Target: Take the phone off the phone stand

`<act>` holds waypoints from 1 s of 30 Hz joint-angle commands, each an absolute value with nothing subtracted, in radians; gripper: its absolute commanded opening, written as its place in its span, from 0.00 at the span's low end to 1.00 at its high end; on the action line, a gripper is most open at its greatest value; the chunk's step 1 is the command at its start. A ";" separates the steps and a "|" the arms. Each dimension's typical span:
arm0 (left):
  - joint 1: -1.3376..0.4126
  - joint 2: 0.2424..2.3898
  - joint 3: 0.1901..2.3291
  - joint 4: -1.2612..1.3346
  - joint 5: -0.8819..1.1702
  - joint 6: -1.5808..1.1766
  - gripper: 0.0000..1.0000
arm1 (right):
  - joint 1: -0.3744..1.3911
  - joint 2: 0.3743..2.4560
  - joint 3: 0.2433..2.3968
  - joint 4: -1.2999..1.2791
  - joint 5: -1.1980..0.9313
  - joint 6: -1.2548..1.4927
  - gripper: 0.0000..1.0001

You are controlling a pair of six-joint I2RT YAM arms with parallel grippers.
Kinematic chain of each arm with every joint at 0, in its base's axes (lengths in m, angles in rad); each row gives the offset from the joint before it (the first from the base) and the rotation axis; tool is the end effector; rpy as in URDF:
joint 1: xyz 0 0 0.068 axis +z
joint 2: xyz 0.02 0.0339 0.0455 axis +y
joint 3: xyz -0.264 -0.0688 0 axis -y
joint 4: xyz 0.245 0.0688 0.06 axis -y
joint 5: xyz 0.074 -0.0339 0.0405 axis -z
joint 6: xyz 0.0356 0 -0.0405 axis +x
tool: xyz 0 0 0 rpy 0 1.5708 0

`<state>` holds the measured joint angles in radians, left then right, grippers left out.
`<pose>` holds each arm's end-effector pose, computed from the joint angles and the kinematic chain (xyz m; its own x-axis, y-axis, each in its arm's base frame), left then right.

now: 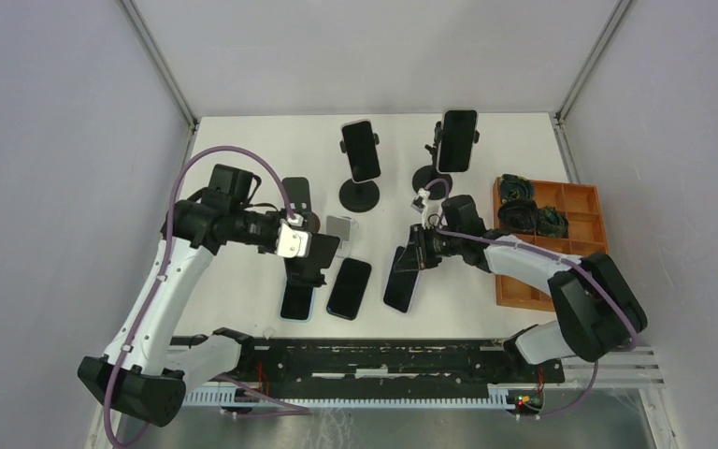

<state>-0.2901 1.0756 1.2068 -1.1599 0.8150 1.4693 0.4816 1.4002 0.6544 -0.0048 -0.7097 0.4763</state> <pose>0.1654 -0.0764 0.3530 0.4699 0.5718 -0.6725 0.8729 -0.1881 0.4501 0.2283 0.1455 0.1826 -0.8919 -0.0737 -0.4461 -0.4104 0.5462 0.7303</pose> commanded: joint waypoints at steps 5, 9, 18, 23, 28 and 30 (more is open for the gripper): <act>-0.289 1.049 1.256 -1.160 0.874 1.508 0.02 | 0.555 1.565 0.692 0.036 -0.703 0.400 0.15; -0.290 1.050 1.257 -1.161 0.876 1.508 0.02 | 0.565 1.621 0.702 0.025 -0.660 0.371 0.30; -0.290 1.048 1.257 -1.160 0.884 1.507 0.02 | 0.605 1.642 0.773 -0.147 -0.359 0.266 0.74; -0.290 1.052 1.256 -1.158 0.896 1.506 0.02 | 0.607 1.566 0.804 -0.210 -0.236 0.238 0.90; -0.289 1.049 1.255 -1.142 0.909 1.491 0.02 | 0.606 1.447 0.831 -0.250 -0.159 0.237 0.98; -0.290 1.049 1.255 -1.141 0.911 1.487 0.02 | 0.607 1.386 0.834 -0.246 -0.161 0.242 0.98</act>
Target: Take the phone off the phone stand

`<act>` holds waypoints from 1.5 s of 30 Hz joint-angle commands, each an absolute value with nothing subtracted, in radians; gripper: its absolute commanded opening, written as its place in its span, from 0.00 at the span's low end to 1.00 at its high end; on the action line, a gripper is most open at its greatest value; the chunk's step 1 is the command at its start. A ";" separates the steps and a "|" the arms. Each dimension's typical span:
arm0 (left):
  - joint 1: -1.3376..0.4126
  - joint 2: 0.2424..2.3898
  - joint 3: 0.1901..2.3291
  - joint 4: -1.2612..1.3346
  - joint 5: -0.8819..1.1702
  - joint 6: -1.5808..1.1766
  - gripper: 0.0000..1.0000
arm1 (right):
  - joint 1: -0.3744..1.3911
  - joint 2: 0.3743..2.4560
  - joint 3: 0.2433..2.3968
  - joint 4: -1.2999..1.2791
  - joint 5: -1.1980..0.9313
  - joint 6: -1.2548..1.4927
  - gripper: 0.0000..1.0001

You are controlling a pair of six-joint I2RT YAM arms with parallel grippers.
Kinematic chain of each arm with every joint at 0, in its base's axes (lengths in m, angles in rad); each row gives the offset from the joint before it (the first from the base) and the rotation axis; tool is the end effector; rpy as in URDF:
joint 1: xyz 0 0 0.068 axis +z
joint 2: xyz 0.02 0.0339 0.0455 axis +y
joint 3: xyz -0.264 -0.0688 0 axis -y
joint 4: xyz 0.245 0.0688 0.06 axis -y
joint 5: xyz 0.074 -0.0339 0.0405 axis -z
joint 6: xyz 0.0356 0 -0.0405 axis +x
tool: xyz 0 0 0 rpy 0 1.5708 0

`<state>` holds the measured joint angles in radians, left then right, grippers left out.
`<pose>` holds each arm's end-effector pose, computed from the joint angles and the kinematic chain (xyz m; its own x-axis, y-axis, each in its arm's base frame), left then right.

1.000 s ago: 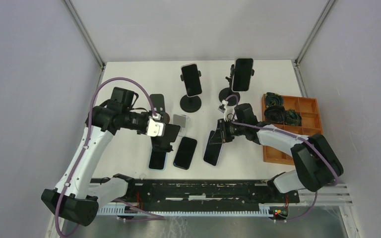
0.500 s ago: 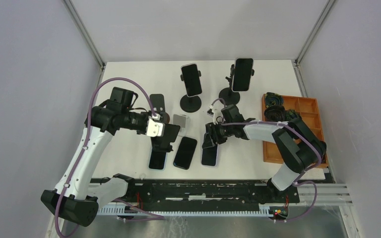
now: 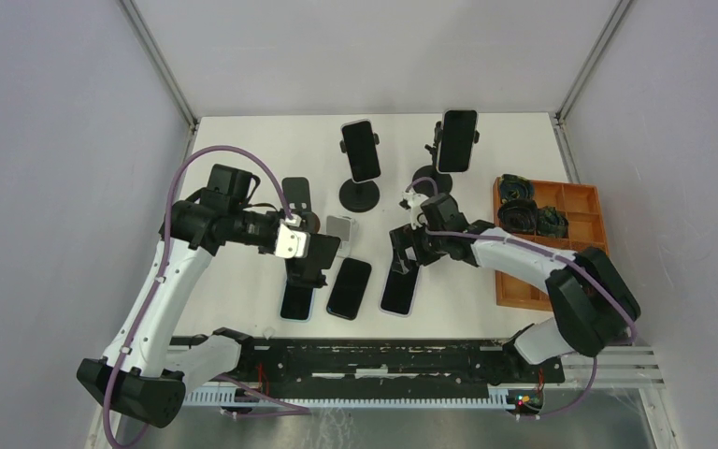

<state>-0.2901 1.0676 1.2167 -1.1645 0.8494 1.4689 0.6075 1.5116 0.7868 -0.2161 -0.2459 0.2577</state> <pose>0.1624 -0.0764 0.3577 0.4825 0.5416 -0.6883 0.8678 -0.1889 0.4596 0.2344 0.1735 0.1718 -0.8127 -0.2639 -0.5195 -0.4801 0.8085 0.3403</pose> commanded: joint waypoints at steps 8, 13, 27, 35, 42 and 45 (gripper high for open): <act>-0.290 1.053 1.253 -1.092 0.941 1.420 0.02 | 0.616 1.135 0.774 0.076 -0.617 0.386 0.98; -0.290 1.056 1.253 -1.087 0.957 1.418 0.02 | 0.712 1.090 0.750 0.408 -0.764 0.544 0.98; -0.289 0.998 1.232 -0.977 0.965 1.357 0.02 | 0.882 1.309 0.799 0.884 -0.729 0.865 0.77; -0.290 0.989 1.225 -0.976 0.960 1.371 0.03 | 0.902 1.387 0.847 1.014 -0.704 0.945 0.67; -0.290 0.983 1.216 -0.976 0.948 1.390 0.10 | 0.902 1.437 0.875 1.085 -0.715 0.991 0.35; -0.290 0.985 1.214 -0.976 0.941 1.391 0.31 | 0.896 1.427 0.863 1.076 -0.724 0.981 0.16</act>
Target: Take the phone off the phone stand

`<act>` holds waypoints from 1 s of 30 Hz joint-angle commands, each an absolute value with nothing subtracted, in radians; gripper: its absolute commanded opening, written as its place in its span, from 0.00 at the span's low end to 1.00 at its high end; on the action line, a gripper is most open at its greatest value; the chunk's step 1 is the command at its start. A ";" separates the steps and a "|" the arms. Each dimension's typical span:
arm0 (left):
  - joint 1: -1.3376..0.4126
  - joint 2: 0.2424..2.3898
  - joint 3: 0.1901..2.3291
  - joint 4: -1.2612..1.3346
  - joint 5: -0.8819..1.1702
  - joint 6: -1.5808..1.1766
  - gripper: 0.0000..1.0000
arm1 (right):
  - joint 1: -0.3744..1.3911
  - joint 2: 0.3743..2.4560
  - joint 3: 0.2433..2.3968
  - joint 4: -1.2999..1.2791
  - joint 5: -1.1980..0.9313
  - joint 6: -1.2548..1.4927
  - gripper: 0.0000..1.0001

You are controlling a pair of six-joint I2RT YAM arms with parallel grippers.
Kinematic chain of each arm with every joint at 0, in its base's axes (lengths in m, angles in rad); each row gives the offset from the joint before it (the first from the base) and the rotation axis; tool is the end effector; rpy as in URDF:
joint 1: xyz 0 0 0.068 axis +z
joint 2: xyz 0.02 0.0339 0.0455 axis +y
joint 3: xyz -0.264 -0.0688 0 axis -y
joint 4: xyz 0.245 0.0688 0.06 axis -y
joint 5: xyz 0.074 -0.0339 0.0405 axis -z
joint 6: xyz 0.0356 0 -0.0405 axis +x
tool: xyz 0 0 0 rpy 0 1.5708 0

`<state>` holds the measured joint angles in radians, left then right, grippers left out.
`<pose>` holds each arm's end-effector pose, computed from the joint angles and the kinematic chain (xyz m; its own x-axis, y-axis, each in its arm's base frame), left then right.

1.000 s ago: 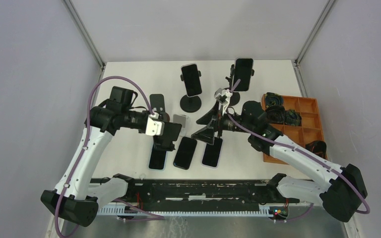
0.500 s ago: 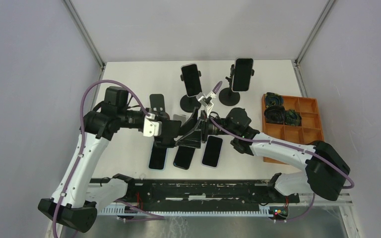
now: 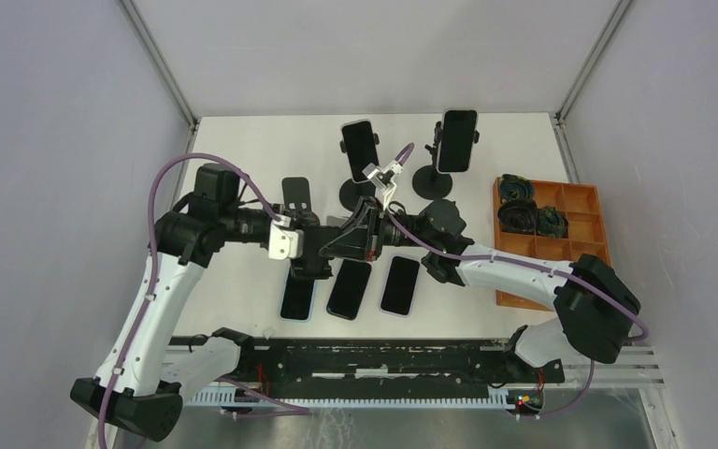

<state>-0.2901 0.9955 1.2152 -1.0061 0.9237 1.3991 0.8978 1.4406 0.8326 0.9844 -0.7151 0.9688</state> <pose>0.1546 -0.0758 0.3794 0.5861 0.4449 -0.6771 0.7900 -0.1283 0.5995 0.1780 0.2608 0.3216 -0.6701 0.1577 -0.7253 -0.7384 -0.2404 0.6300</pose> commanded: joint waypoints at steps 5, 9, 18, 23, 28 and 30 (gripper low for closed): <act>-0.289 0.987 1.210 -0.976 0.922 1.386 0.99 | 0.833 1.348 0.796 1.007 -0.741 0.925 0.01; -0.289 1.006 1.218 -0.976 0.887 1.362 1.00 | 0.725 1.249 0.720 0.856 -0.804 0.822 0.00; -0.288 1.060 1.270 -0.936 0.861 1.237 1.00 | 0.522 1.168 0.718 0.035 -0.533 0.170 0.00; -0.288 1.065 1.290 -0.908 0.838 1.181 1.00 | 0.441 1.204 0.636 0.113 -0.429 0.155 0.00; -0.288 1.046 1.274 -0.908 0.820 1.183 1.00 | 0.377 1.275 0.633 0.174 -0.424 0.149 0.00; -0.288 1.042 1.266 -0.908 0.817 1.183 1.00 | 0.357 1.306 0.637 0.195 -0.453 0.149 0.00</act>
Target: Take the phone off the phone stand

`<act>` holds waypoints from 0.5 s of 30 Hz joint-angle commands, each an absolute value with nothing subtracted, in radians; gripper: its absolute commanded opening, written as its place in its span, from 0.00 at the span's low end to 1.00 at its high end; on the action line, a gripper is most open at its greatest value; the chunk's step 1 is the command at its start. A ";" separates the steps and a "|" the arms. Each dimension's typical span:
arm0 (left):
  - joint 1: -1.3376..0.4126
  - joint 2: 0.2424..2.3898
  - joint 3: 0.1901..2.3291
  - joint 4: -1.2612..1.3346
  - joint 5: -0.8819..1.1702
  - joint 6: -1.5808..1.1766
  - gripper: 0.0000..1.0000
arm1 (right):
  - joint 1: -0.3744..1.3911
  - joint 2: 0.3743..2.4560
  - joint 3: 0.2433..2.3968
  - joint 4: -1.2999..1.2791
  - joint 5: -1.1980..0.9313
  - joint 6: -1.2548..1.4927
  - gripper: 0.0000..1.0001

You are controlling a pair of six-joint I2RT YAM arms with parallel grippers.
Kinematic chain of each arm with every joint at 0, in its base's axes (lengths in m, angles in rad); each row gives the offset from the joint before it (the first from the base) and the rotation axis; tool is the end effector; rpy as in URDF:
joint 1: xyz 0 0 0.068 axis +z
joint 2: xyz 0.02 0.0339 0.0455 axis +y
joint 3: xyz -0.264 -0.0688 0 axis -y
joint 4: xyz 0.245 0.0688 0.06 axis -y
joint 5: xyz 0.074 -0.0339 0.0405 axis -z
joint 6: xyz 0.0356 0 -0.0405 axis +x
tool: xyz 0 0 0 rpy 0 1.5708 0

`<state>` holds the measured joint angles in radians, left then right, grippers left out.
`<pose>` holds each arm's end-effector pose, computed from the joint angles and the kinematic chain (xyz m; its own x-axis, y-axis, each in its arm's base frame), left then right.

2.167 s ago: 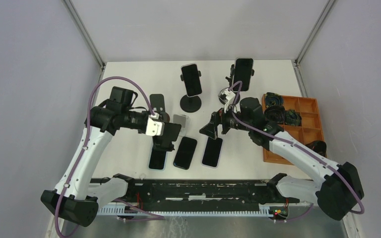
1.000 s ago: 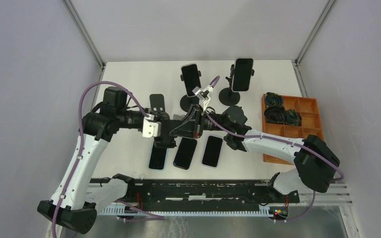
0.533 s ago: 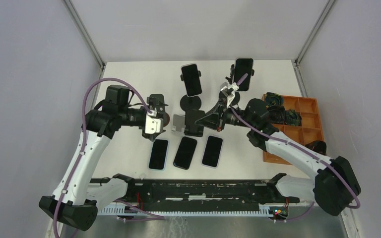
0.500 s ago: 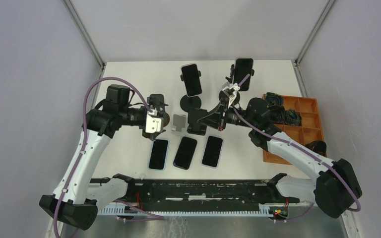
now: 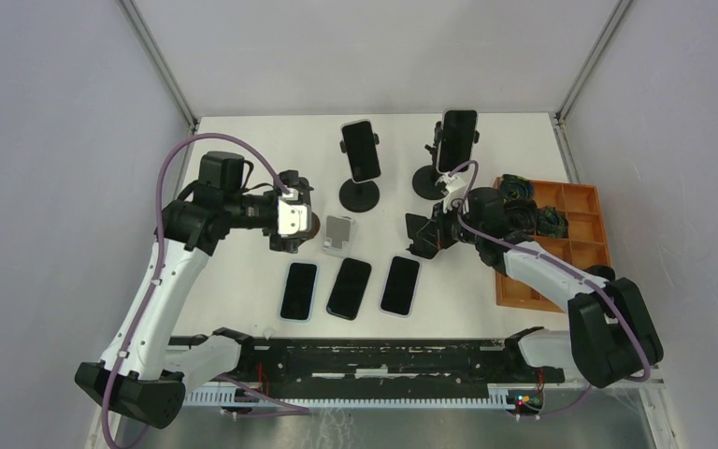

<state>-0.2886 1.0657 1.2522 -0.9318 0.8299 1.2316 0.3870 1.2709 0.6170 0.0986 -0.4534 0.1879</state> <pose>0.1784 -0.0804 0.3824 0.4550 0.5289 -0.7164 0.8500 -0.0181 0.5265 0.2377 0.1137 0.2084 -0.6074 -0.0662 -0.7916 -0.5807 0.7170 0.3856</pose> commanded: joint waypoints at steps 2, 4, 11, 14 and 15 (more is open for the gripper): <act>-0.288 1.041 1.263 -0.908 0.818 1.184 1.00 | 0.344 1.336 0.641 0.207 -0.465 0.132 0.00; -0.288 1.040 1.262 -0.908 0.821 1.184 1.00 | 0.327 1.362 0.643 0.218 -0.476 0.114 0.00; -0.288 1.045 1.259 -0.908 0.833 1.183 1.00 | 0.285 1.429 0.646 0.230 -0.585 0.034 0.03; -0.288 1.049 1.259 -0.908 0.834 1.183 1.00 | 0.281 1.447 0.667 0.200 -0.604 -0.019 0.11; -0.288 1.049 1.261 -0.908 0.835 1.181 1.00 | 0.279 1.449 0.678 0.175 -0.600 -0.033 0.14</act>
